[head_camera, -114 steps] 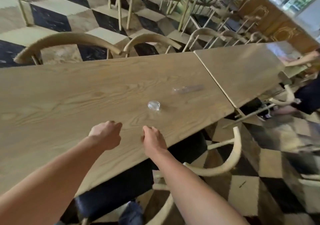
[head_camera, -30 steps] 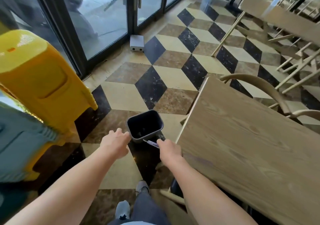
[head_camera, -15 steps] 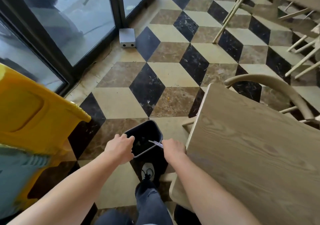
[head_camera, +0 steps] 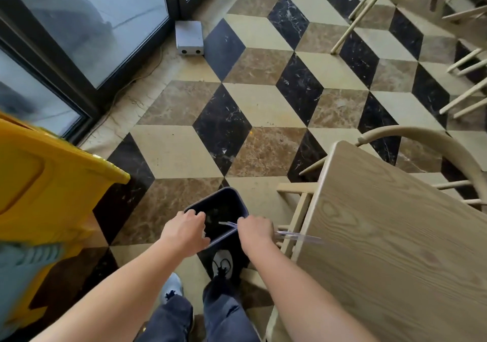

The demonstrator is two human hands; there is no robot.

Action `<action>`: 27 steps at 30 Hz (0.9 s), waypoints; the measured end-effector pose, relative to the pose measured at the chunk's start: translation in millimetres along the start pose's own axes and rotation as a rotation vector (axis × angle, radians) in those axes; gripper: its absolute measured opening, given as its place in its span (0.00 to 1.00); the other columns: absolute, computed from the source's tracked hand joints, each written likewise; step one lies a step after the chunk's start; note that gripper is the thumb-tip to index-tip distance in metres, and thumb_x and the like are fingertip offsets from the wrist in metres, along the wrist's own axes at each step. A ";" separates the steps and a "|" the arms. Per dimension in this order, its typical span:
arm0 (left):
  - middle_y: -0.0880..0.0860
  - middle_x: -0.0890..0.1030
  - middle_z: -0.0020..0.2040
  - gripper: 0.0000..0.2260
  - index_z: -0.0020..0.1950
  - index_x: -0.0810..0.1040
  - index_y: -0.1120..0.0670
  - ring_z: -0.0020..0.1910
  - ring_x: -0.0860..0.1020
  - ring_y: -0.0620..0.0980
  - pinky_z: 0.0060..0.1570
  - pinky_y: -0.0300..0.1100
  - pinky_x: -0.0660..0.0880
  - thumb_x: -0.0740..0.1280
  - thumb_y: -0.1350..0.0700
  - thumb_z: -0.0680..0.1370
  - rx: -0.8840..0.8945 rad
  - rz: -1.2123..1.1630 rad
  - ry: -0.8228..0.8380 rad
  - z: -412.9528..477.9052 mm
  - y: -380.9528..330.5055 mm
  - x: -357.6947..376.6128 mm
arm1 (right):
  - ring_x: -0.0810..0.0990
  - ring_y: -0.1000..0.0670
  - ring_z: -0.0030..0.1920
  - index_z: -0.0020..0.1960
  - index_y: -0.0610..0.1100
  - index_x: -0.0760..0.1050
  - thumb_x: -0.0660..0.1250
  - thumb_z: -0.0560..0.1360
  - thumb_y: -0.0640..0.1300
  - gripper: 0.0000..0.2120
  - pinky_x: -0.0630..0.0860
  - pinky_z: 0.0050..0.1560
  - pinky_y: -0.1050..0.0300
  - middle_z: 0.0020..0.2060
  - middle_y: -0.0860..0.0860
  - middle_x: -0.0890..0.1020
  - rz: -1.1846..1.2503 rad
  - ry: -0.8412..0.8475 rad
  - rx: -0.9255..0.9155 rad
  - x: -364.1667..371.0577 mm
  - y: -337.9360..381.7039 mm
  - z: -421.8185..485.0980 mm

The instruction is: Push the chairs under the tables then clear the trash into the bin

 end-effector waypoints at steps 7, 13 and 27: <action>0.51 0.76 0.55 0.20 0.60 0.71 0.51 0.58 0.75 0.56 0.48 0.48 0.77 0.69 0.40 0.76 -0.046 -0.057 0.034 49.7 6.3 25.9 | 0.79 0.37 0.54 0.63 0.42 0.75 0.66 0.77 0.38 0.15 0.77 0.51 0.45 0.56 0.41 0.79 -0.071 0.063 0.019 21.7 18.2 60.2; 0.52 0.76 0.55 0.18 0.57 0.71 0.51 0.57 0.73 0.56 0.46 0.48 0.75 0.68 0.41 0.76 -0.127 -0.135 0.026 123.3 22.9 76.7 | 0.78 0.37 0.57 0.65 0.42 0.72 0.62 0.80 0.39 0.13 0.78 0.53 0.43 0.59 0.41 0.78 -0.055 0.125 -0.030 76.2 38.1 138.2; 0.56 0.73 0.56 0.13 0.58 0.69 0.54 0.58 0.74 0.59 0.45 0.49 0.73 0.66 0.51 0.77 -0.203 -0.078 0.177 205.1 78.5 202.7 | 0.76 0.39 0.61 0.65 0.44 0.68 0.63 0.79 0.37 0.16 0.73 0.53 0.49 0.61 0.42 0.76 0.063 0.130 -0.074 187.2 45.4 223.5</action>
Point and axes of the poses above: each hand's wrist, its own z-axis towards the middle knuckle, its own x-axis out of the palm, y = z × x, the point moved 10 cm from there along z, towards the middle knuckle
